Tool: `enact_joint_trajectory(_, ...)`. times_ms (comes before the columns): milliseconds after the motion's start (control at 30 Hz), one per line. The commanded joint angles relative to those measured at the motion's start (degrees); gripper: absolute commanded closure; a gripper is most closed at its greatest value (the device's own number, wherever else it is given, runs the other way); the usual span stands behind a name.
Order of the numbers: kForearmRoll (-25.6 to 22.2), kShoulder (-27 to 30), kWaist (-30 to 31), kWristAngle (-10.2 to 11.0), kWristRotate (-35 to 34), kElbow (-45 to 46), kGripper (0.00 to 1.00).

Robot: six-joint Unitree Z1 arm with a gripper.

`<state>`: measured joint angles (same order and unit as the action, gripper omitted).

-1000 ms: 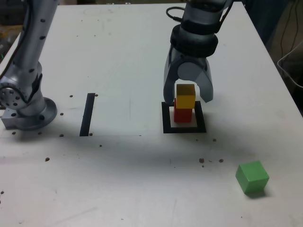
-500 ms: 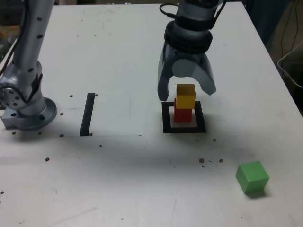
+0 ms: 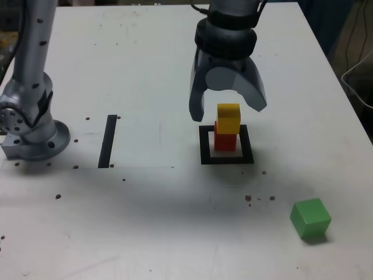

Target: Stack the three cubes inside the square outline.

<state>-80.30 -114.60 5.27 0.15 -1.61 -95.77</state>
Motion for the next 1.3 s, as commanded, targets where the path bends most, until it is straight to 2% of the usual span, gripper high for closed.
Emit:
enact_joint_trajectory(0,0.1,1.5,2.2,0.3,-1.4,-0.9,0.00)
enact_joint_trajectory(133,0.2,3.0,6.3,1.1,-5.9,-1.6,0.00)
enact_joint_trajectory(300,0.3,3.3,11.1,1.3,-15.1,-3.4,0.00)
enact_joint_trajectory(533,0.3,0.0,16.9,1.1,-27.7,-8.8,0.01)
enact_joint_trajectory(667,-0.3,-3.4,18.4,0.0,-31.8,-12.0,0.01)
enact_joint_trajectory(867,-0.3,-10.1,19.1,-3.4,-32.5,-17.8,0.01)
enact_joint_trajectory(1100,2.7,-15.5,19.2,-3.6,-28.8,-21.8,0.01)
enact_joint_trajectory(1267,4.8,-17.2,19.4,-3.5,-27.5,-22.0,0.01)
